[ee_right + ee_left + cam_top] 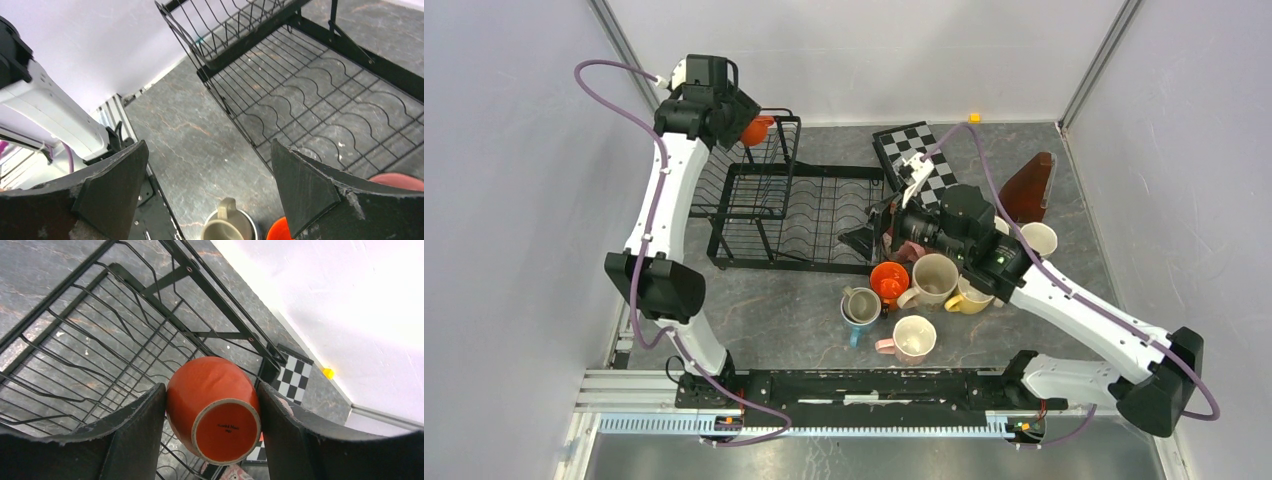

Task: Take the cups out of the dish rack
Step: Place the cup into the cup.

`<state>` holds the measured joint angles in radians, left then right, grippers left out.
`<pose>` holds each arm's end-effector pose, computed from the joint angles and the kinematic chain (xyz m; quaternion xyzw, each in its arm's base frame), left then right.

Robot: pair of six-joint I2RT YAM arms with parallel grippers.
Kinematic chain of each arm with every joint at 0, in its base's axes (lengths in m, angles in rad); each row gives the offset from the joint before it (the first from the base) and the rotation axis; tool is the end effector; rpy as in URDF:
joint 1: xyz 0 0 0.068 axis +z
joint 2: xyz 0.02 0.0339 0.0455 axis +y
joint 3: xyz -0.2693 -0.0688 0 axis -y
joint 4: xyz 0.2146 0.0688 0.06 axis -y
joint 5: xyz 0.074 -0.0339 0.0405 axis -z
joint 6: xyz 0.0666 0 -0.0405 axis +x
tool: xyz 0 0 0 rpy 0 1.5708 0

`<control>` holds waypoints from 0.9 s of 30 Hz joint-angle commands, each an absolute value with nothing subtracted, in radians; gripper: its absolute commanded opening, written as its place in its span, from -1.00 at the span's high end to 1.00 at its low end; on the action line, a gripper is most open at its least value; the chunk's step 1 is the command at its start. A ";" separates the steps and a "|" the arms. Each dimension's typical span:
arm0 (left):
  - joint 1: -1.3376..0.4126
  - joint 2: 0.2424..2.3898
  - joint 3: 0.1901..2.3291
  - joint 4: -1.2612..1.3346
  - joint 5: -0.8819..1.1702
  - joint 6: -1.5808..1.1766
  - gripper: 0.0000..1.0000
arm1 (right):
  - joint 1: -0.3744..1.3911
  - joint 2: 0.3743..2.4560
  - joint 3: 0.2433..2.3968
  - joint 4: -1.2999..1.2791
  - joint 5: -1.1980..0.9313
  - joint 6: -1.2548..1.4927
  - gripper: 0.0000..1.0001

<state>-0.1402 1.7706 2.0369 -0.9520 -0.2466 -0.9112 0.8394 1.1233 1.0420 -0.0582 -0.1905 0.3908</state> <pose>0.3706 -0.0359 0.4040 -0.3860 0.8112 -0.1171 0.4234 0.1645 0.2021 0.3793 -0.2279 0.7186 0.4355 0.4920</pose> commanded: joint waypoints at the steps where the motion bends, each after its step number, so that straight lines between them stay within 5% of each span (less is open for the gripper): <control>1: -0.133 1.698 2.055 -0.941 -0.168 -0.948 0.12 | 0.805 1.149 1.100 0.117 -0.295 0.439 -0.96; 27: -0.135 1.471 1.760 -0.716 0.228 -1.145 0.12 | 0.684 1.387 1.205 0.453 -0.480 0.610 -0.95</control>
